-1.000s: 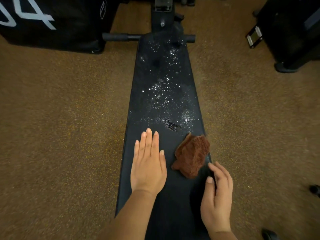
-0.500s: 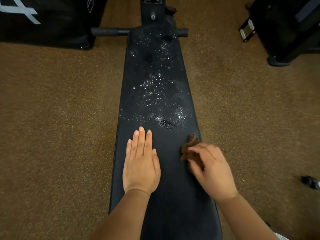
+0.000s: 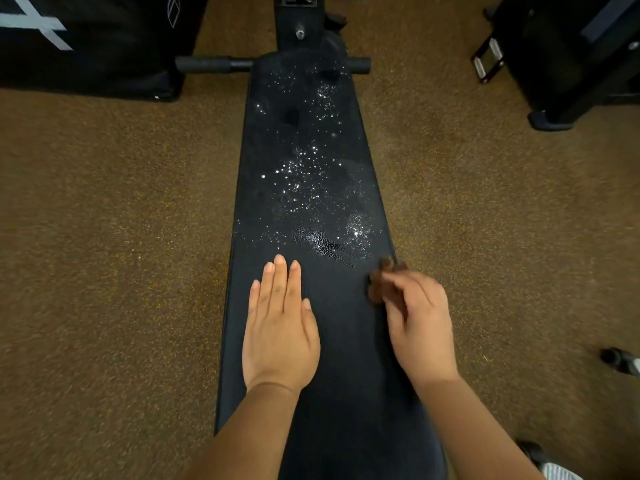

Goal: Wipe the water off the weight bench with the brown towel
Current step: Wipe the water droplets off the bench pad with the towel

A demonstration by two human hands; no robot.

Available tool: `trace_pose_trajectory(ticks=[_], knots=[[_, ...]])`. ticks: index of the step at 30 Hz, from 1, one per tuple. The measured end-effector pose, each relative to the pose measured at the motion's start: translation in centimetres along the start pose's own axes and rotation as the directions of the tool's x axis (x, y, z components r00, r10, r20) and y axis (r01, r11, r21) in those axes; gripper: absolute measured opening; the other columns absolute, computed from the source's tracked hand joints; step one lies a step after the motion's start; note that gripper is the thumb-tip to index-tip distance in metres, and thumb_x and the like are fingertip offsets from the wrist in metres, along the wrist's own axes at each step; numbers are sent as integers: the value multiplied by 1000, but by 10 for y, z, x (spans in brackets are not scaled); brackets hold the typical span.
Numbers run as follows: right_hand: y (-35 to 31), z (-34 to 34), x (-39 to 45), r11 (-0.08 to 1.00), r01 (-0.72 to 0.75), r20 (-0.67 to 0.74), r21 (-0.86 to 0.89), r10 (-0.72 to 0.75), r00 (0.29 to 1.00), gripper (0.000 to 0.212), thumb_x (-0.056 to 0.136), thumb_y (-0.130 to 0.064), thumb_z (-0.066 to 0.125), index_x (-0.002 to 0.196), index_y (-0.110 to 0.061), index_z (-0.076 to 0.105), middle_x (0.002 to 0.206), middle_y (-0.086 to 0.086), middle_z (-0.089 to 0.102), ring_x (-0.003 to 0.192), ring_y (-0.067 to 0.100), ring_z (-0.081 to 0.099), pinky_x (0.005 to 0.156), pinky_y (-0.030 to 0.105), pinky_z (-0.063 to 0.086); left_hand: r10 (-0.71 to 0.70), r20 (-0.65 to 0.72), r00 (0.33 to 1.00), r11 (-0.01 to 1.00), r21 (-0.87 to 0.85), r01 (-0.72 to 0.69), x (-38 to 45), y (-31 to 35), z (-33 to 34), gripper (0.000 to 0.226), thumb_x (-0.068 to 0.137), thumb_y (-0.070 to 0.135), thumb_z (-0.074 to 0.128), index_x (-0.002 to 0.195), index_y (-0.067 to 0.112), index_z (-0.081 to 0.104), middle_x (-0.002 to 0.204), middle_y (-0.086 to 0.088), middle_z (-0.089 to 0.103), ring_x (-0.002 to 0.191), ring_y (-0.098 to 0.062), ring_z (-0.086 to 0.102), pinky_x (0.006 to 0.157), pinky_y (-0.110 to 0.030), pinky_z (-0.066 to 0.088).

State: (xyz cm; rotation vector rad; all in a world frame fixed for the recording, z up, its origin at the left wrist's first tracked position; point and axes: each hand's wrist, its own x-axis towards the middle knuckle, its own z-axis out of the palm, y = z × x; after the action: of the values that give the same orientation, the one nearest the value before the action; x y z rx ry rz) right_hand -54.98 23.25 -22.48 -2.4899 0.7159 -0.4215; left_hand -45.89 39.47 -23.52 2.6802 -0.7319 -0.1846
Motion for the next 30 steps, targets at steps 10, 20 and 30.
trace_pose_trajectory(ticks=[10,20,30], knots=[[-16,4,0,952,296,196,73,-304,932,33,79,-2,65,110,-12,67,111,4,63,104,24,57,102,25,37,-3,-1,1000,1000,2,3,0,1,-3,54,94,26,25,145,9,28,153,-10,24,143,-20,11,116,-37,6],[-46,47,60,983,177,102,58,-182,978,30,79,-2,62,107,-10,68,107,7,66,101,27,57,96,24,35,-14,26,1000,999,45,12,0,1,-2,55,94,26,23,145,6,28,152,-11,26,143,-21,14,115,-39,11],[-8,27,101,997,47,16,-56,-46,999,28,77,2,65,101,-10,70,103,9,67,98,31,57,94,22,32,-18,41,999,999,44,16,1,2,-3,54,95,27,24,145,7,28,153,-9,25,143,-20,12,115,-38,9]])
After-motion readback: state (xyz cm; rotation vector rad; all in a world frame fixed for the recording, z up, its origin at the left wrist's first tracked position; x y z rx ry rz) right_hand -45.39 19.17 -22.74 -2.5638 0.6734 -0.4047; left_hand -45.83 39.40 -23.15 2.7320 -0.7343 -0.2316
